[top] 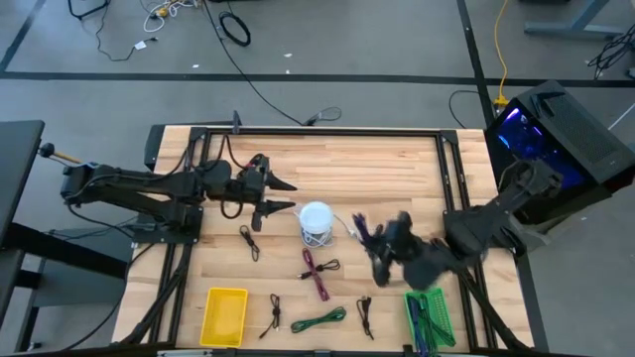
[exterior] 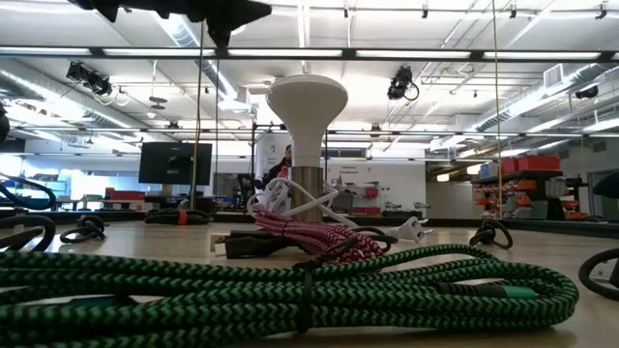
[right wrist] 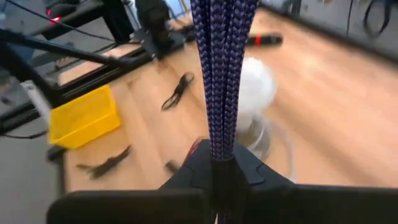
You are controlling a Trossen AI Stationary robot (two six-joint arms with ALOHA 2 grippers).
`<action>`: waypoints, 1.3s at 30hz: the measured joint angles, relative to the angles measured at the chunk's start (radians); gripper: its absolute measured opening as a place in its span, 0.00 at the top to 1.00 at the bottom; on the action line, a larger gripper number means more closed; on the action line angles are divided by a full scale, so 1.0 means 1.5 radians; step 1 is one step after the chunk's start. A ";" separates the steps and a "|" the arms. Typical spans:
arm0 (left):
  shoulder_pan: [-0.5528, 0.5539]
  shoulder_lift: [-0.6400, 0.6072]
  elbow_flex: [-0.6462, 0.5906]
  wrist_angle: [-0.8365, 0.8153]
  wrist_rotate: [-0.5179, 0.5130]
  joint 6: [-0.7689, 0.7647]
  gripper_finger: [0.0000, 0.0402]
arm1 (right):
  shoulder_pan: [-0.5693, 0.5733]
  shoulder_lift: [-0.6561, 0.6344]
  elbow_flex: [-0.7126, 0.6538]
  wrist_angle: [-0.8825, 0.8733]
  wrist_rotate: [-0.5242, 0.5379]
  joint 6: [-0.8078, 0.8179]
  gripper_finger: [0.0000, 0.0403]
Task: Pick & Place USB Port
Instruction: Put the purple charger cable into the green bin
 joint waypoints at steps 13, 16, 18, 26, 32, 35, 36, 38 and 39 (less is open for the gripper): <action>-0.001 -0.006 0.000 -0.074 -0.001 -0.046 0.52 | 0.171 0.066 0.000 -0.153 0.010 0.453 0.96; -0.001 -0.006 0.000 -0.093 -0.001 -0.062 0.52 | 0.187 0.084 0.000 -0.194 -0.037 0.537 0.96; -0.002 -0.006 0.000 -0.101 -0.001 -0.076 0.52 | 0.194 0.091 0.000 -0.224 -0.085 0.593 0.96; -0.002 -0.006 0.000 -0.121 0.012 -0.095 0.52 | 0.244 0.116 0.000 -0.272 -0.307 0.784 0.96; -0.002 -0.006 0.000 -0.121 0.012 -0.089 0.52 | 0.279 0.116 0.000 -0.263 -0.467 0.883 0.96; -0.002 -0.006 0.000 -0.121 0.012 -0.075 0.52 | 0.283 0.116 0.000 -0.217 -0.502 0.885 0.96; -0.002 -0.006 0.000 -0.121 0.012 -0.073 0.52 | 0.283 0.116 0.000 -0.209 -0.519 0.881 0.96; -0.002 -0.006 0.000 -0.123 0.012 -0.072 0.52 | 0.282 0.126 0.000 -0.181 -0.582 0.882 0.96; -0.002 -0.006 0.000 -0.124 0.012 -0.072 0.52 | 0.287 0.135 0.000 -0.164 -0.607 0.885 0.96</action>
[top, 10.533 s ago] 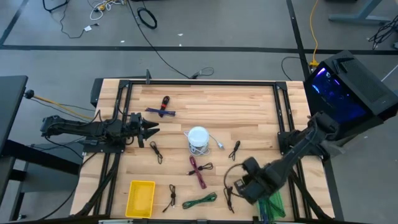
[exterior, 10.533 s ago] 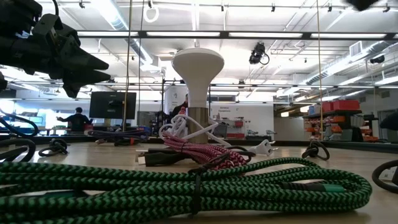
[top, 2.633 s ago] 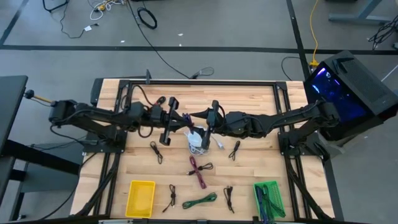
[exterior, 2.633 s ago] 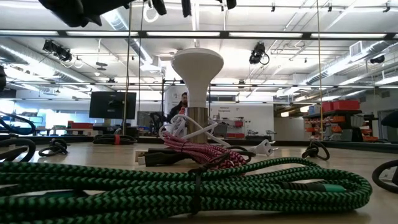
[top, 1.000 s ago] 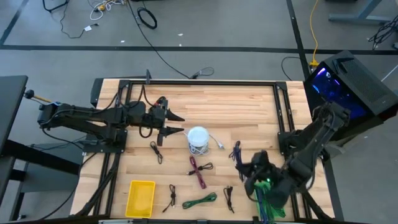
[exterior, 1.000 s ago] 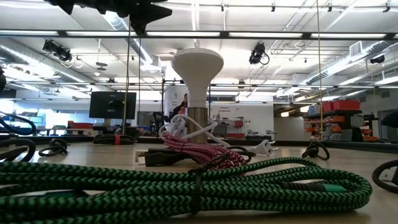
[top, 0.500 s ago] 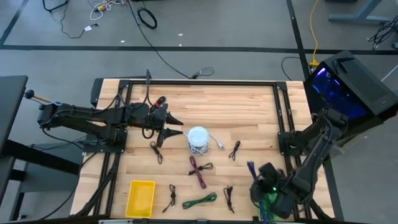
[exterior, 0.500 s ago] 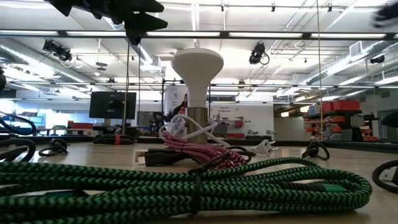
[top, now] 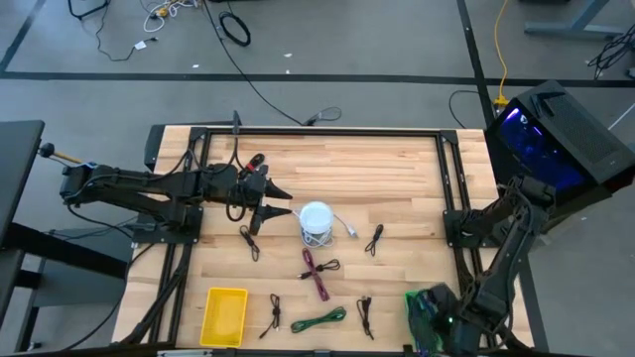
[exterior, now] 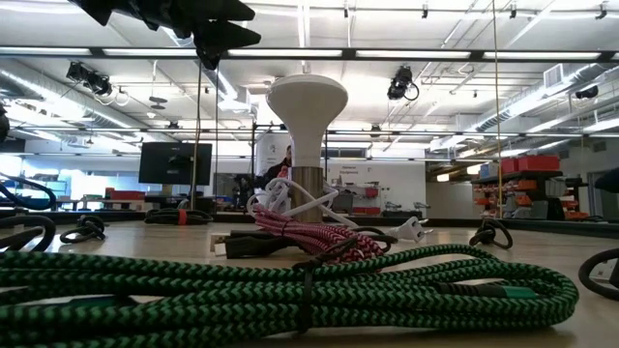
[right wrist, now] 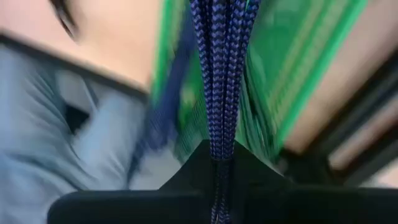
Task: Pick & Place USB Port
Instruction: Put the purple charger cable into the green bin, then put the top black charger cable into the yellow bin
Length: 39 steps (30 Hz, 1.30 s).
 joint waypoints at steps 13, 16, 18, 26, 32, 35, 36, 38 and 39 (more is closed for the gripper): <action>0.000 0.000 0.000 0.001 0.000 0.007 0.52 | 0.016 0.047 0.000 0.059 -0.050 -0.006 0.96; 0.000 0.000 0.000 0.000 0.000 0.008 0.52 | 0.012 0.047 0.000 0.050 -0.054 -0.008 0.96; 0.000 0.000 0.000 0.000 0.000 0.017 0.52 | 0.008 0.047 0.000 0.032 -0.052 -0.014 0.96; 0.000 0.000 0.000 -0.001 0.000 0.020 0.52 | -0.011 0.047 0.000 -0.011 -0.019 -0.042 0.86; 0.000 0.000 0.000 -0.001 0.000 0.025 0.52 | -0.028 0.046 0.000 -0.002 0.007 -0.112 0.78; 0.000 0.000 0.000 -0.001 0.000 0.025 0.52 | -0.034 0.046 0.000 -0.002 0.027 -0.140 0.76; 0.000 0.000 0.000 -0.001 0.000 0.028 0.52 | -0.036 0.046 0.000 0.000 0.040 -0.154 0.75; 0.000 0.000 0.000 -0.003 0.000 0.034 0.52 | -0.041 0.042 0.000 0.004 0.069 -0.189 0.75; 0.000 0.000 0.000 -0.006 0.000 0.036 0.52 | -0.045 0.038 0.000 0.004 0.087 -0.203 0.74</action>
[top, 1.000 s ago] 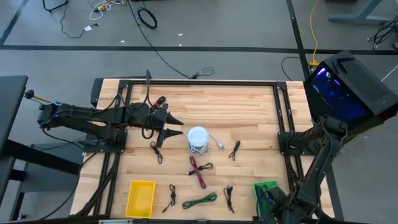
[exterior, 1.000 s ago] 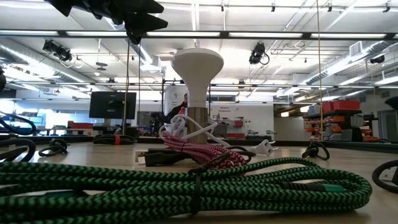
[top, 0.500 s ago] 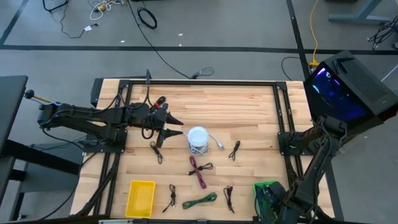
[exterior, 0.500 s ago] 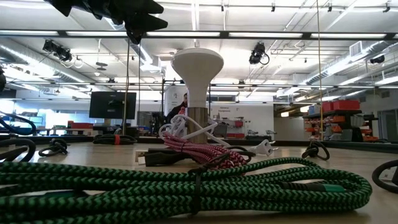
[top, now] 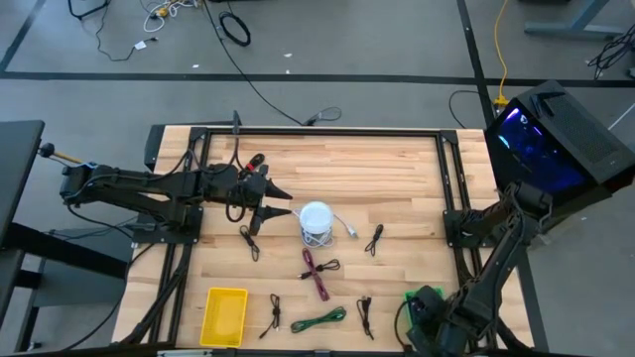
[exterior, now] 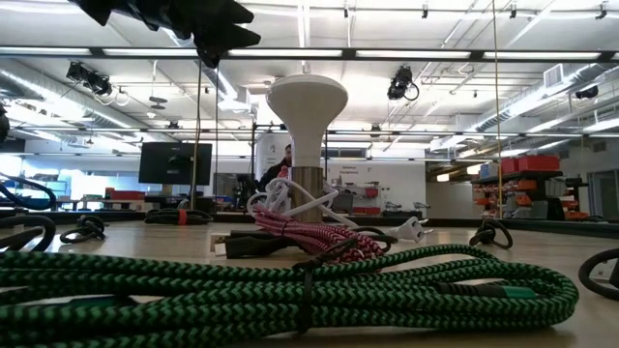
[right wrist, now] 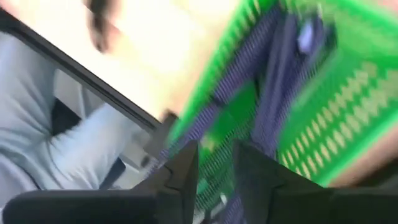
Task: Pick & Place USB Port
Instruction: Put the top black charger cable into the yellow bin
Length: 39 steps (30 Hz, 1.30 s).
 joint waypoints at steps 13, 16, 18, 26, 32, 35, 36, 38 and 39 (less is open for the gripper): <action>0.007 -0.053 -0.001 -0.262 -0.431 -0.083 0.52 | -0.098 -0.098 0.000 -0.049 0.370 -0.294 0.79; 0.025 -0.042 -0.001 -0.328 -0.581 -0.115 0.54 | -0.135 -0.103 0.000 -0.029 0.484 -0.384 0.79; 0.057 -0.035 -0.001 -0.361 -0.570 -0.118 0.55 | -0.162 -0.103 0.000 -0.002 0.521 -0.466 0.80; 0.257 0.009 0.000 -0.395 -0.405 -0.137 0.56 | -0.253 -0.103 0.000 0.127 0.487 -0.749 0.80; 0.385 0.093 0.000 -0.394 -0.258 -0.083 0.56 | -0.279 -0.103 0.000 0.191 0.442 -0.861 0.80; 0.420 0.143 0.000 -0.393 -0.246 -0.055 0.55 | -0.283 -0.103 0.000 0.200 0.442 -0.886 0.80; 0.428 0.158 0.000 -0.393 -0.246 -0.054 0.54 | -0.283 -0.103 0.000 0.201 0.443 -0.893 0.80; 0.443 0.183 0.000 -0.393 -0.220 -0.049 0.51 | -0.283 -0.103 0.000 0.202 0.452 -0.905 0.80; 0.449 0.192 0.000 -0.390 -0.209 -0.040 0.50 | -0.283 -0.103 0.000 0.202 0.455 -0.910 0.80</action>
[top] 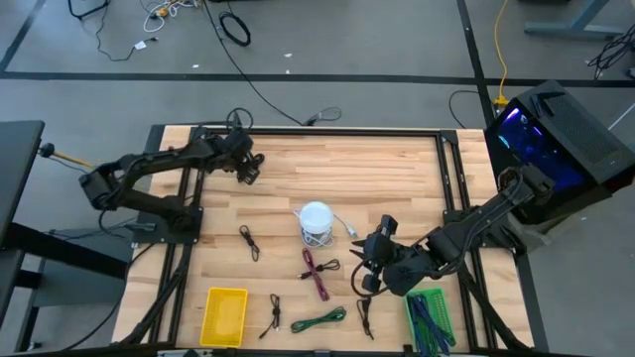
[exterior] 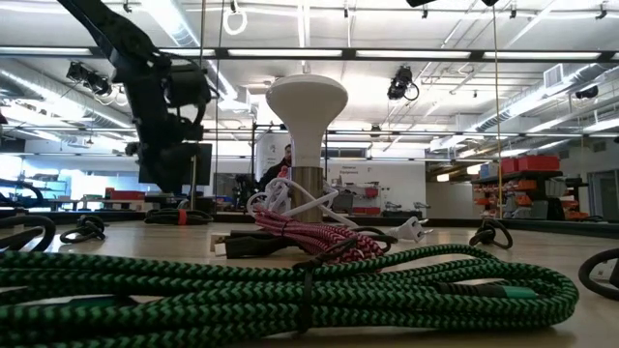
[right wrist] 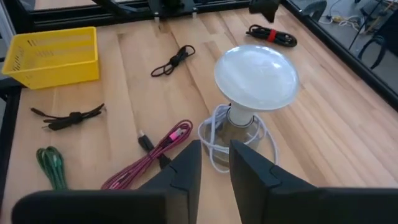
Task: Pick & Place USB Port
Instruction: Put the top black charger cable into the yellow bin
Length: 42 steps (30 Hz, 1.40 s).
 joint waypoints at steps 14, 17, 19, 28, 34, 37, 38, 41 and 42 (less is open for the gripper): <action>0.042 0.100 0.000 0.078 0.114 0.004 0.42 | -0.012 0.000 0.000 0.000 0.000 -0.020 0.80; 0.046 0.131 0.000 0.079 0.110 0.005 0.42 | -0.012 0.000 0.000 0.000 0.000 -0.023 0.80; 0.047 0.152 0.000 0.080 0.108 0.006 0.42 | -0.012 0.000 0.000 0.000 0.000 -0.028 0.80; 0.045 0.164 0.008 0.073 0.148 0.007 0.89 | -0.012 0.001 0.000 0.000 0.000 -0.038 0.80; 0.031 0.115 0.057 -0.004 0.156 0.009 0.90 | -0.014 0.001 -0.023 0.038 0.001 -0.054 0.80; 0.014 0.085 0.101 -0.092 0.157 0.007 0.90 | -0.015 0.001 -0.049 0.081 0.001 -0.064 0.80; 0.006 0.073 0.115 -0.130 0.158 0.006 0.90 | -0.016 0.001 -0.060 0.093 0.001 -0.065 0.80; -0.028 0.036 0.163 -0.220 0.157 -0.011 0.90 | -0.021 0.002 -0.070 0.113 0.000 -0.064 0.80; -0.042 0.020 0.174 -0.260 0.155 -0.020 0.90 | -0.022 0.001 -0.070 0.118 0.001 -0.065 0.80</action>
